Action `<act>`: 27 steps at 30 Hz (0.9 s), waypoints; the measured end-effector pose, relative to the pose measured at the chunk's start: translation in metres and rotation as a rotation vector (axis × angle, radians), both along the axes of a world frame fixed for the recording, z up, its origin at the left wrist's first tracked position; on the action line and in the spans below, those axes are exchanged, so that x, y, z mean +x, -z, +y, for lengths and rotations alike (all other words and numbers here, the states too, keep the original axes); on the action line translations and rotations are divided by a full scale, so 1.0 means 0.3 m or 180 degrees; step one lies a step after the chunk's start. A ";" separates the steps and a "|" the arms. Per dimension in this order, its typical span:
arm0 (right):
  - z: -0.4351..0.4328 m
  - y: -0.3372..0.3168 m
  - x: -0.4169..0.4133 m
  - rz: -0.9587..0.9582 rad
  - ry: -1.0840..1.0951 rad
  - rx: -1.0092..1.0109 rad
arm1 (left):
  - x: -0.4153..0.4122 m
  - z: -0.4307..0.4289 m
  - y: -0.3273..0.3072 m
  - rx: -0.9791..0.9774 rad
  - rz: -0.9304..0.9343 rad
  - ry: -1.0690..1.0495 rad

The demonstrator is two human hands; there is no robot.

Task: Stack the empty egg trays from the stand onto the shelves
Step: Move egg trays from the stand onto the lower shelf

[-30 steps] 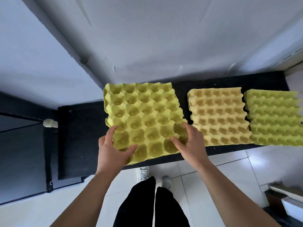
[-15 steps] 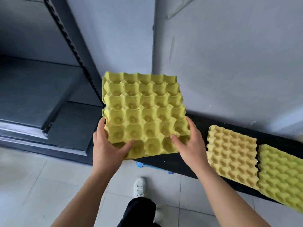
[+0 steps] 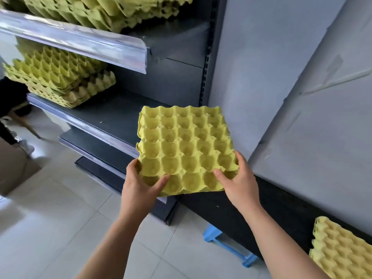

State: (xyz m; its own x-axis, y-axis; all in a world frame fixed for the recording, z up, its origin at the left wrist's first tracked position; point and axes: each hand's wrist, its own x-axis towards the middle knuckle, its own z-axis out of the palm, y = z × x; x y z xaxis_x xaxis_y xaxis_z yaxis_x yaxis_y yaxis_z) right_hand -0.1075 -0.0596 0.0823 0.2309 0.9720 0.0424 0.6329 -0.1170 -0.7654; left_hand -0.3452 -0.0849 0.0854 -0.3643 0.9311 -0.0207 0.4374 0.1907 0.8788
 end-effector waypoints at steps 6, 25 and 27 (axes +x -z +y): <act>0.121 -0.029 -0.368 -0.0005 0.0078 -0.0045 | -0.386 0.130 -0.036 -0.0136 0.0106 0.0183; 0.561 0.105 -0.839 -0.0171 0.0420 -0.0380 | -0.874 0.765 0.086 -0.0825 0.0530 0.0961; 0.596 0.122 -0.861 -0.0165 0.0481 -0.0455 | -0.895 0.829 0.112 -0.0798 0.0395 0.1068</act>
